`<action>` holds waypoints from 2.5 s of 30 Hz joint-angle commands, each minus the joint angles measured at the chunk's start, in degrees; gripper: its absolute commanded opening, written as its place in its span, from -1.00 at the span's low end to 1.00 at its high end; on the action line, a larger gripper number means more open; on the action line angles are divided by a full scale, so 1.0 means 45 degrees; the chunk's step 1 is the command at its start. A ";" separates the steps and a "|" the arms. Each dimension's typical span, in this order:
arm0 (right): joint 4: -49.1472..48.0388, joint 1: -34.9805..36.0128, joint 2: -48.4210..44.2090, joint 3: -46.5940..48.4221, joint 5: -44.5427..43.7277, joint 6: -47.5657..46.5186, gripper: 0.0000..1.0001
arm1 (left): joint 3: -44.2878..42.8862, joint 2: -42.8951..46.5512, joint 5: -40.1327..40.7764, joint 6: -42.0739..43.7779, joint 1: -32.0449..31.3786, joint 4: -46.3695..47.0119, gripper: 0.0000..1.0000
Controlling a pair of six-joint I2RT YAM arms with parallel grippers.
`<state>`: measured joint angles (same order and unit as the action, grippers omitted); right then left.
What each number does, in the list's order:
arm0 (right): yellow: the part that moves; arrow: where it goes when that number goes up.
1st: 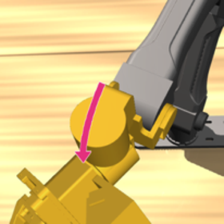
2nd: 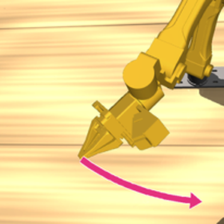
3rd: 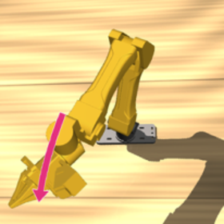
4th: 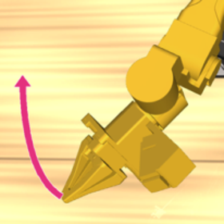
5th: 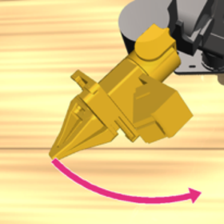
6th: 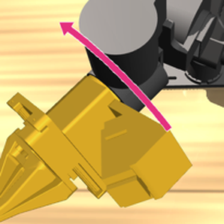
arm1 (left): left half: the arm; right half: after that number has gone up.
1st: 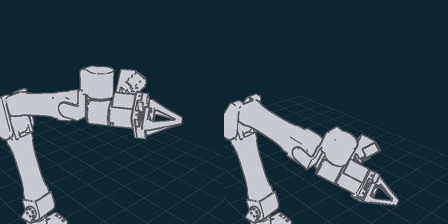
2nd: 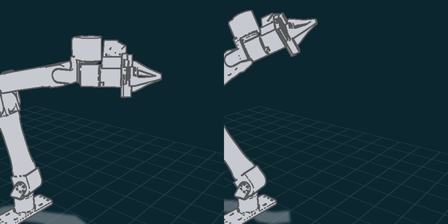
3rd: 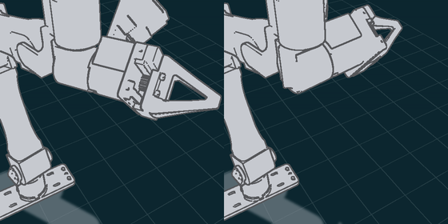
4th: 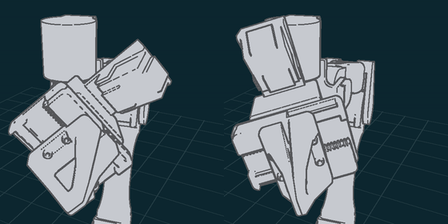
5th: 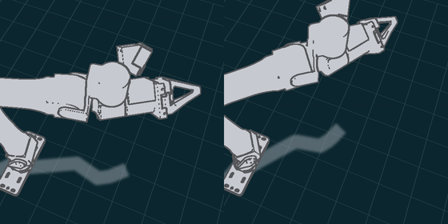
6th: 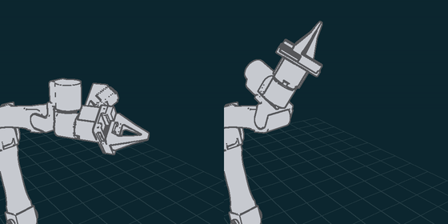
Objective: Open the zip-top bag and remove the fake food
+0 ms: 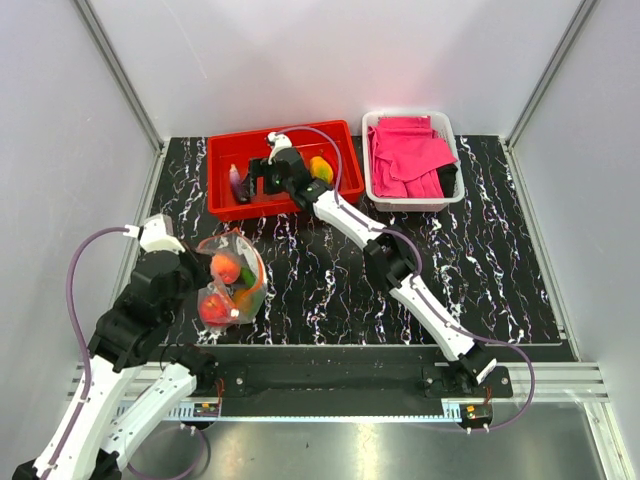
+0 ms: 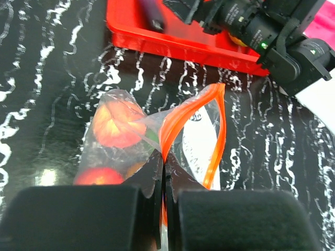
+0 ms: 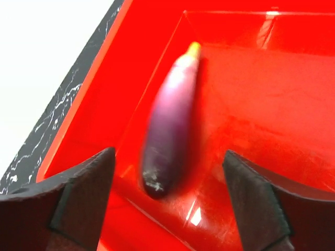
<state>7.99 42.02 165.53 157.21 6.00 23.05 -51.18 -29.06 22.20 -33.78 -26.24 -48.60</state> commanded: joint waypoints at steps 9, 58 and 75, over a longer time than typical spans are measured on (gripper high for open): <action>0.3632 -0.0080 -0.7440 -0.5496 0.0598 0.0170 0.95 | 0.0514 -0.0944 -0.1572 -0.0638 -0.0028 0.1835 -1.00; 0.1292 0.4197 -1.1709 -1.5559 0.0562 0.1597 -0.34 | 0.1978 -0.1374 -0.4268 -0.2142 -0.0028 0.4354 -1.00; 0.1311 0.4217 -1.0263 -1.6048 -0.0181 0.0816 0.05 | 0.2798 -0.0984 -0.4424 -0.2454 -0.0029 0.4608 -1.00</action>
<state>15.14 60.90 117.75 85.49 7.64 28.49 -39.22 -33.82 3.18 -44.29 -26.24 -31.11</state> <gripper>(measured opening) 0.508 0.008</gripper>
